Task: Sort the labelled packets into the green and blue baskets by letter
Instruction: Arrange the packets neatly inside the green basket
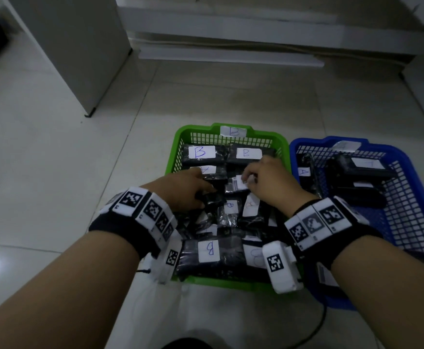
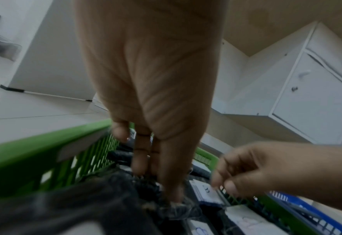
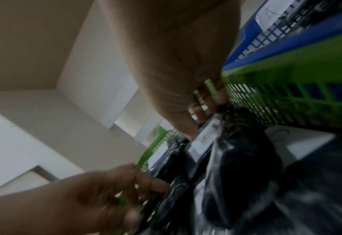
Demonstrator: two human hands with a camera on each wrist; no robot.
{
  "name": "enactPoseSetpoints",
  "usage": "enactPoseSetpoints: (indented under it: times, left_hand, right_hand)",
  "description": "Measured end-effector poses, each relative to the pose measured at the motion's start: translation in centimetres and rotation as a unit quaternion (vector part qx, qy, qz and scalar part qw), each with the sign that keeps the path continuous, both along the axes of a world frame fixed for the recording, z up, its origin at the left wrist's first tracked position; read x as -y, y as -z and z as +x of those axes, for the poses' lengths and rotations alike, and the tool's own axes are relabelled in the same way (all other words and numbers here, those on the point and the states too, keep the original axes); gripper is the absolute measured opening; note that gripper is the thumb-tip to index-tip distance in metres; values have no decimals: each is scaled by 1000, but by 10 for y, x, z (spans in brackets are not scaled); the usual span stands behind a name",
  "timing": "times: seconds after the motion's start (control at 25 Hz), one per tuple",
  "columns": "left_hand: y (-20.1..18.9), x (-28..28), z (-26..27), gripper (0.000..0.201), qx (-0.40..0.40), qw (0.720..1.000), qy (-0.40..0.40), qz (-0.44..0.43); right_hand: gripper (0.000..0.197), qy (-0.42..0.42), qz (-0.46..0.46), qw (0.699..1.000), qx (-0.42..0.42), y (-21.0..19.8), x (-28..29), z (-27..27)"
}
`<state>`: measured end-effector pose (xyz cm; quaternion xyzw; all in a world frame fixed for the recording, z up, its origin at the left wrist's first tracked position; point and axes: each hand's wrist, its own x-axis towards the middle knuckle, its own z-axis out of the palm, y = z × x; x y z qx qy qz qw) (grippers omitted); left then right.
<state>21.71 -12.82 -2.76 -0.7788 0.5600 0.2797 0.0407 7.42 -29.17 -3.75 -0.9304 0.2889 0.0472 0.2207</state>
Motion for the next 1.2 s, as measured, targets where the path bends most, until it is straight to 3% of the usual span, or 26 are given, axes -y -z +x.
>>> enactPoseSetpoints:
  times: [0.04, 0.12, 0.24, 0.36, 0.44, 0.52, 0.64, 0.8, 0.88, 1.0, 1.08, 1.2]
  left_hand:
    - [-4, -2, -2, 35, -31, 999, -11, -29]
    - [-13, -9, -12, 27, -116, 992, -41, -37]
    - [-18, -20, -34, 37, -180, 982, -35, 40]
    - [-17, -30, -43, 30, -188, 981, -44, 28]
    - [-21, -35, -41, 26, -189, 980, -66, -12]
    - [-26, -38, -40, 23, -207, 969, -118, -61]
    - [-30, -37, -39, 18, -199, 948, -200, -148]
    - [-27, -34, -34, 21, -140, 934, -258, -204]
    - [-22, -33, -36, 24, -141, 932, -266, -201]
    - [-17, -28, -43, 18, -154, 935, -257, -192]
    - [-14, -23, -46, 13, -152, 935, -258, -191]
    - [-10, -15, -51, 15, -149, 931, -280, -179]
  right_hand:
    - [25, -15, -16, 999, -48, -4, -5, -6]
    - [54, -44, -44, 985, -161, -7, -18, -19]
    - [76, -23, -42, 988, -146, -12, -28, -26]
    - [58, 42, 77, 995, -38, -19, -23, -24]
    - [37, 125, 181, 973, 65, -20, -21, -22]
    - [23, 182, 242, 947, 108, -19, -24, -21]
    - [33, 131, 200, 970, 40, -6, -24, -21]
    - [48, 42, 241, 968, 57, -2, -27, -20]
    - [47, 8, 208, 977, 53, 0, -29, -20]
    - [40, 47, 92, 994, 23, -6, -26, -31]
    - [44, 14, 14, 996, -83, -13, -25, -42]
    - [55, -122, -45, 964, -232, -16, -35, -50]
